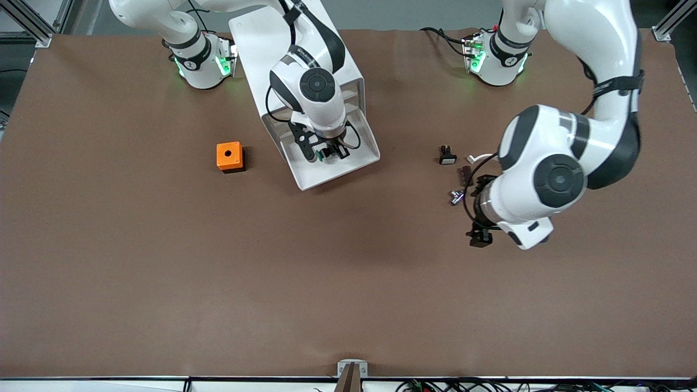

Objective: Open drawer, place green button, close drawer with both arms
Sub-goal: 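Lower the green button into the open drawer with the right gripper, then open the right gripper and withdraw it from the drawer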

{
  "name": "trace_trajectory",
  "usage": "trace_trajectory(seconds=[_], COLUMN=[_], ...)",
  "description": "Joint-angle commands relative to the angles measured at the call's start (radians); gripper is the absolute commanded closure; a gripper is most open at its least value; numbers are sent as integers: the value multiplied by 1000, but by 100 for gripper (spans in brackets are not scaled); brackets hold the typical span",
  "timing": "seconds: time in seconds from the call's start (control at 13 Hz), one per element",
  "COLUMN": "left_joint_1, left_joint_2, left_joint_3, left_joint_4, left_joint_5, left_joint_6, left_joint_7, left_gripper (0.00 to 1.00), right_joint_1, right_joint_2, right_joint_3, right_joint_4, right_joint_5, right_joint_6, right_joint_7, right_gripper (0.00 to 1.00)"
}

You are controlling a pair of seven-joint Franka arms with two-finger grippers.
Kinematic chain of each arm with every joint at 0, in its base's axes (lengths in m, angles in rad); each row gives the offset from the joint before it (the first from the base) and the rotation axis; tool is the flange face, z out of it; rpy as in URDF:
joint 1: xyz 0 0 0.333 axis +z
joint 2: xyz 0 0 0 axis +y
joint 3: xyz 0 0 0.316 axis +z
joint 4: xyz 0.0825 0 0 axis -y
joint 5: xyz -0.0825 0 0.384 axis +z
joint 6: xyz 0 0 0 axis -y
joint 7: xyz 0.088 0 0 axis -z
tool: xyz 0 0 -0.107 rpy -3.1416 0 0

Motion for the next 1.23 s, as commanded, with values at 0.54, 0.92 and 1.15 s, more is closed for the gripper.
trace_trajectory(seconds=[0.54,0.92,1.15], left_joint_1=[208,234,233], left_joint_2=[-154,-163,-215], left_joint_3=[-7,-11,-17], left_joint_4=[-33,-112,-239], left_joint_5=[16,16,16], left_joint_6=[-153,-137,-28], left_joint_7=[492,654,742], left_gripper=[0,0,0], right_joint_1=[-21,-236,-424], right_joint_2=[55,39,-36], right_joint_3=[-14,-31,-34], right_joint_4=[321,557,581], right_joint_5=[11,-6,-36], right_joint_6=[-354,-707,-853], right_joint_7=[-219,-862,-1239], right_gripper=[0,0,0])
